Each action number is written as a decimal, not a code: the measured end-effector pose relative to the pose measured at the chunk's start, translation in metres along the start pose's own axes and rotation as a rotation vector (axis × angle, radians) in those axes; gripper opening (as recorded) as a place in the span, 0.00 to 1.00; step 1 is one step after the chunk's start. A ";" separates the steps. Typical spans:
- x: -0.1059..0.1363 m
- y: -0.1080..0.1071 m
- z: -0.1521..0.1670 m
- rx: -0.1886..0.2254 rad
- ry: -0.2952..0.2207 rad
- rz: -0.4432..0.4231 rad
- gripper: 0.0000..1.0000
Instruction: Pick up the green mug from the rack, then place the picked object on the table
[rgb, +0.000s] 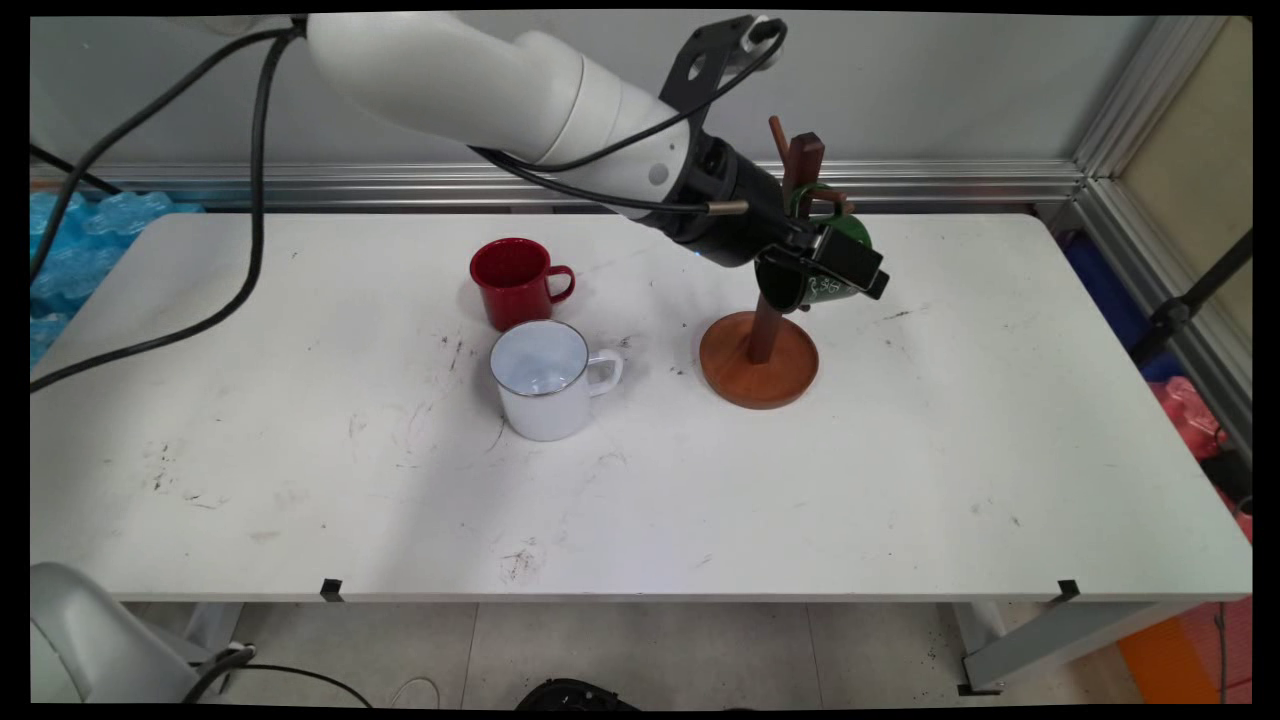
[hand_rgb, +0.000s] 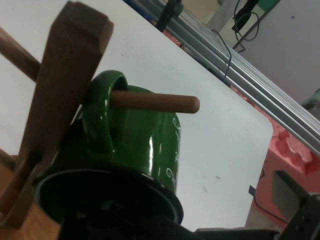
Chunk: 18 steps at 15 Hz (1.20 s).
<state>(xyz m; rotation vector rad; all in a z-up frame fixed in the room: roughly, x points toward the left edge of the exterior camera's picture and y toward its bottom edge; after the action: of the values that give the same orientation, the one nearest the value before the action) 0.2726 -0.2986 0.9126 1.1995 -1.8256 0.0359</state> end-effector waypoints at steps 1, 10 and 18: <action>-0.001 0.000 0.001 -0.002 0.003 -0.005 1.00; -0.001 0.000 0.007 -0.004 0.048 -0.021 0.00; -0.005 -0.001 0.005 -0.001 0.058 -0.028 0.00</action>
<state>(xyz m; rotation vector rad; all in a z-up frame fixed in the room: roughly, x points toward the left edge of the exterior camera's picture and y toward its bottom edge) 0.2708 -0.2979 0.9059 1.2105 -1.7582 0.0531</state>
